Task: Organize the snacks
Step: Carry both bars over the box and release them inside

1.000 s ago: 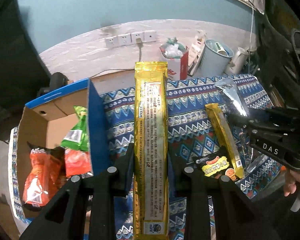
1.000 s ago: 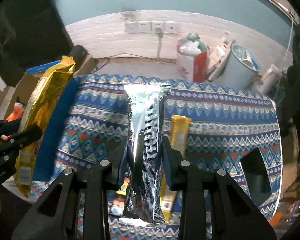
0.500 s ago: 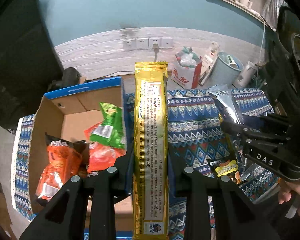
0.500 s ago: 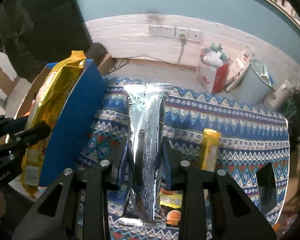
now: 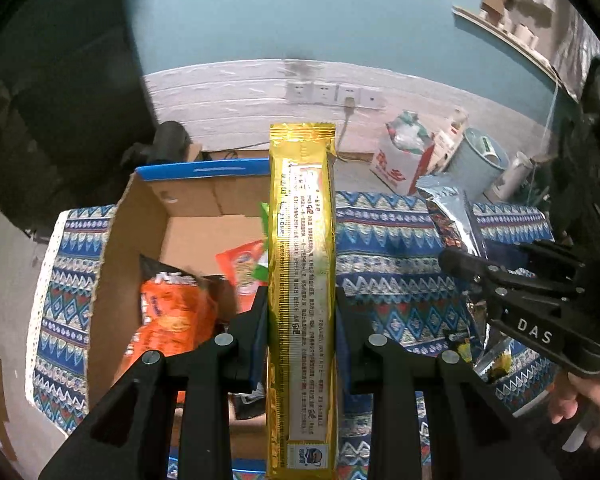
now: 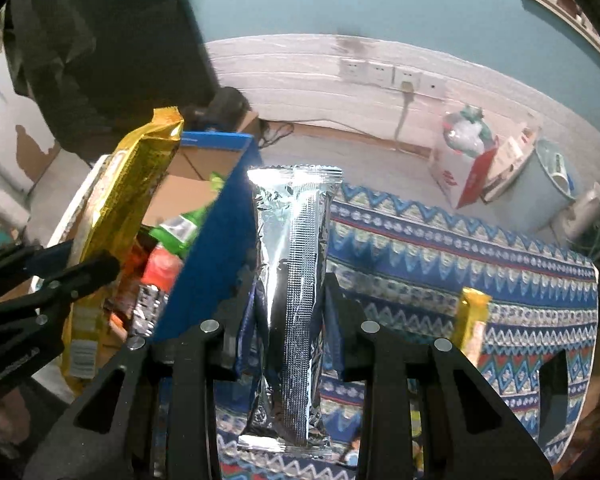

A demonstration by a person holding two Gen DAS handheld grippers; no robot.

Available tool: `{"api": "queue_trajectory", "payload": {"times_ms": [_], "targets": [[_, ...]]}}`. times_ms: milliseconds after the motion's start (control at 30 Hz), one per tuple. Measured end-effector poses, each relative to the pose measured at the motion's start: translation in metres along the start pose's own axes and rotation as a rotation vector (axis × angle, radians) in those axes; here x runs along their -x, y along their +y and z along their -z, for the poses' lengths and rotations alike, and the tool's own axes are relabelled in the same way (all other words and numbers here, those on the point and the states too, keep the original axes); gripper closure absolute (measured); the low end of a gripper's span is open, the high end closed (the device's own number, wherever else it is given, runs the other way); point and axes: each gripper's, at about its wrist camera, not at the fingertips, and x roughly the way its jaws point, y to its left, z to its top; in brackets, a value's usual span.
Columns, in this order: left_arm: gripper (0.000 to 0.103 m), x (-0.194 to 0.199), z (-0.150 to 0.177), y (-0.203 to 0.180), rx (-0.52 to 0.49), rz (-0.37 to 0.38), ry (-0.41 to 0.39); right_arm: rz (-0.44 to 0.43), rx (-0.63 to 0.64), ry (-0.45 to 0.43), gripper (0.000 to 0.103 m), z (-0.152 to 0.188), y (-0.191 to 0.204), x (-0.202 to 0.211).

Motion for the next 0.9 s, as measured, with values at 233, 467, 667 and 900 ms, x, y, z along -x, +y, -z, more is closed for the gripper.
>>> {"api": "queue_trajectory", "payload": {"times_ms": [233,467,667,900], "targets": [[0.074,-0.003,-0.003,0.036,0.06,-0.03,0.002,-0.033,0.024,0.003,0.073,-0.013,0.026,-0.009],[0.074,-0.03,0.004,0.056,0.106,-0.013,0.059,-0.061,0.033,0.013,0.073,-0.023,0.047,-0.019],[0.058,-0.041,0.005,0.069,0.145,-0.026,0.095,-0.086,0.03,0.02,0.073,-0.031,0.059,-0.025],[0.041,-0.024,0.006,0.082,0.134,-0.084,0.077,-0.11,0.033,0.039,0.073,-0.036,0.073,-0.038]]}}
